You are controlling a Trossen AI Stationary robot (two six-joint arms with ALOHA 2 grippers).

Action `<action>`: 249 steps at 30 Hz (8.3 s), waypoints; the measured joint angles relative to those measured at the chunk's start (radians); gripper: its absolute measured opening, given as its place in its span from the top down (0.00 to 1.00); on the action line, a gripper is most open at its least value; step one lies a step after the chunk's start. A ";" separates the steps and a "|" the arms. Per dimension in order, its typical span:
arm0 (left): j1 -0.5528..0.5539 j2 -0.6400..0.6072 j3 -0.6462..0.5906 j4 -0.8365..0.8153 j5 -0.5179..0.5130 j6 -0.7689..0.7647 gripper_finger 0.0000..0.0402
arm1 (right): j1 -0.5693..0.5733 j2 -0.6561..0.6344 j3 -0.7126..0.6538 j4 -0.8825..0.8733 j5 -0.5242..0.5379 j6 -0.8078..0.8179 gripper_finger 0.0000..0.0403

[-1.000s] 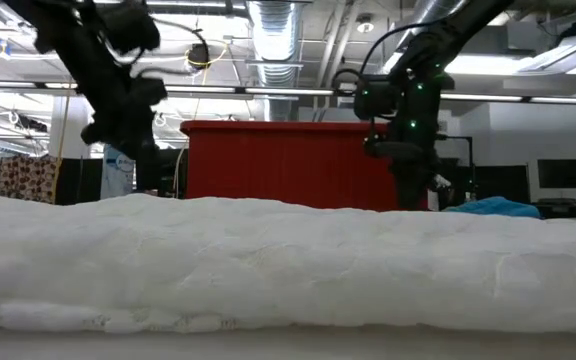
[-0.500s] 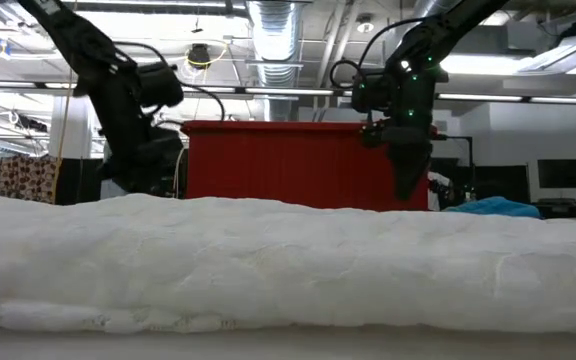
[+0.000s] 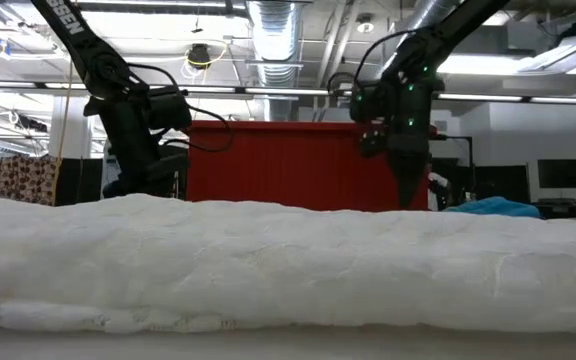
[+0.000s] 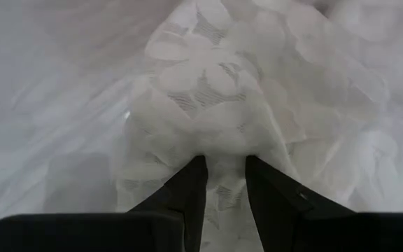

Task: Fold laundry
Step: Fold the white blouse

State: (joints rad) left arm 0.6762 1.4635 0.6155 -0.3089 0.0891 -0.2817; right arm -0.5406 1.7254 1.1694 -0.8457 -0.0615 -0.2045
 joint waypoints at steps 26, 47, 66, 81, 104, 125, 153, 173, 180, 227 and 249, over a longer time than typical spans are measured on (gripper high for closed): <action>0.009 0.000 -0.002 -0.009 -0.033 0.062 1.00 | -0.032 0.115 0.006 -0.051 0.065 0.029 0.95; -0.036 -0.263 0.094 -0.126 -0.031 -0.010 1.00 | 0.089 -0.136 0.053 -0.173 0.111 0.209 0.95; -0.300 -0.584 0.142 -0.424 -0.084 -0.211 1.00 | 0.499 -0.253 0.054 -0.303 0.197 0.597 0.95; -0.682 -0.497 0.121 -0.457 -0.165 -0.423 1.00 | 0.802 -0.159 0.036 -0.265 0.220 0.914 0.95; -0.951 -0.367 0.121 -0.417 -0.094 -0.423 0.78 | 0.943 -0.012 0.035 -0.190 0.192 0.869 0.59; -0.740 -0.367 0.129 -0.262 -0.196 -0.084 0.69 | 0.985 -0.019 0.035 -0.162 0.199 0.920 0.49; -0.840 -0.440 0.040 -0.568 -0.040 -0.658 0.69 | 1.032 -0.019 0.035 -0.183 0.195 1.000 0.49; -0.859 -0.547 0.040 -0.271 -0.394 -0.502 0.69 | 1.088 -0.124 0.035 -0.367 0.375 1.319 0.50; -0.815 -0.487 0.041 -0.254 -0.336 -0.490 0.69 | 0.947 -0.313 0.037 -0.488 0.336 1.694 0.57; -0.810 -0.333 -0.252 -0.020 -0.252 -0.559 0.69 | 0.692 -0.077 -0.193 -0.303 0.179 1.746 0.89; -0.811 -0.444 -0.116 -0.050 -0.236 -0.389 0.69 | 0.767 -0.078 -0.170 -0.225 0.314 1.542 0.51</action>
State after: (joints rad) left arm -0.1348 1.0195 0.4992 -0.3591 -0.1466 -0.6711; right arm 0.2266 1.6474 0.9990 -1.0707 0.2527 1.3376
